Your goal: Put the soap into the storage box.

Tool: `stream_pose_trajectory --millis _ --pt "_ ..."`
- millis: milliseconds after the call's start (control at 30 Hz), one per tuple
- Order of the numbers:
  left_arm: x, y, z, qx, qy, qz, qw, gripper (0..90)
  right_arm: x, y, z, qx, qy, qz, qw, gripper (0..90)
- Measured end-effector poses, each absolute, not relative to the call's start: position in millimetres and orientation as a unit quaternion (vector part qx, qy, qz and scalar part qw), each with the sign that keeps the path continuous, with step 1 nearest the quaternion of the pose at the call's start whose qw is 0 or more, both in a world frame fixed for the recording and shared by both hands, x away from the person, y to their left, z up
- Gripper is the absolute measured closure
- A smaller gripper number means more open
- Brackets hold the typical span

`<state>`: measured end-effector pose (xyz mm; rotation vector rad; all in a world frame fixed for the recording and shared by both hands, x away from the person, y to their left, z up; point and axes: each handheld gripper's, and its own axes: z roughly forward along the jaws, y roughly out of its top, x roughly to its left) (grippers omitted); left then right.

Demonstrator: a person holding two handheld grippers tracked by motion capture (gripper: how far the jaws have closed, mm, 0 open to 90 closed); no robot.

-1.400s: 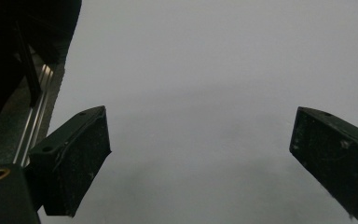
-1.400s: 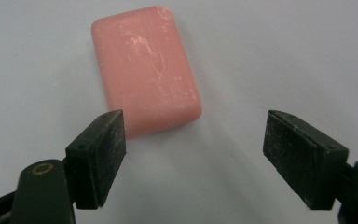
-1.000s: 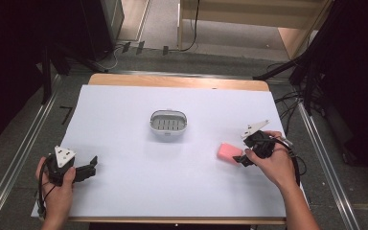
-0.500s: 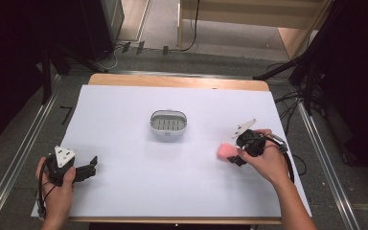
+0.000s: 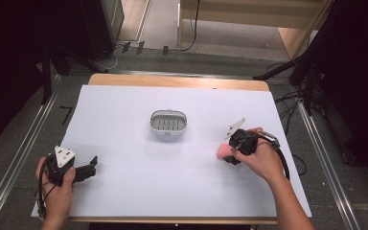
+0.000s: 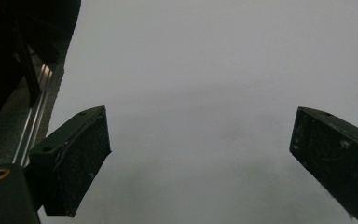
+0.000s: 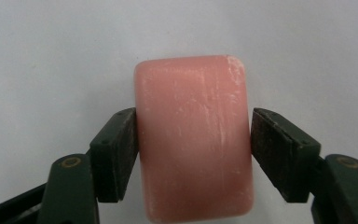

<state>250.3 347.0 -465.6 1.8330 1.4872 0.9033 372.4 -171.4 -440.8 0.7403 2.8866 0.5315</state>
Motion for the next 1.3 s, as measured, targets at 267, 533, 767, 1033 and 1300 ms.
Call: stream_pose_trajectory --millis 267,533,767,1033,1300 --pt "250.3 347.0 -465.6 0.691 0.561 0.341 0.302 5.5 374.6 -167.7 -444.9 0.241 0.955 0.162 0.05 37.0" --pt "250.3 346.9 -465.6 0.691 0.561 0.341 0.302 5.5 375.4 -168.1 -446.2 0.24 0.956 0.161 0.047 37.6" --pt "250.3 346.9 -465.6 0.691 0.561 0.34 0.302 5.5 375.7 -167.8 -447.3 0.241 0.956 0.16 0.046 37.6" --pt "250.4 346.9 -465.6 0.691 0.561 0.341 0.302 5.5 376.7 -168.9 -446.7 0.242 0.956 0.159 0.04 38.0" --pt "250.4 346.9 -465.6 0.692 0.56 0.341 0.302 5.5 377.4 -169.5 -447.0 0.244 0.956 0.16 0.036 38.0"
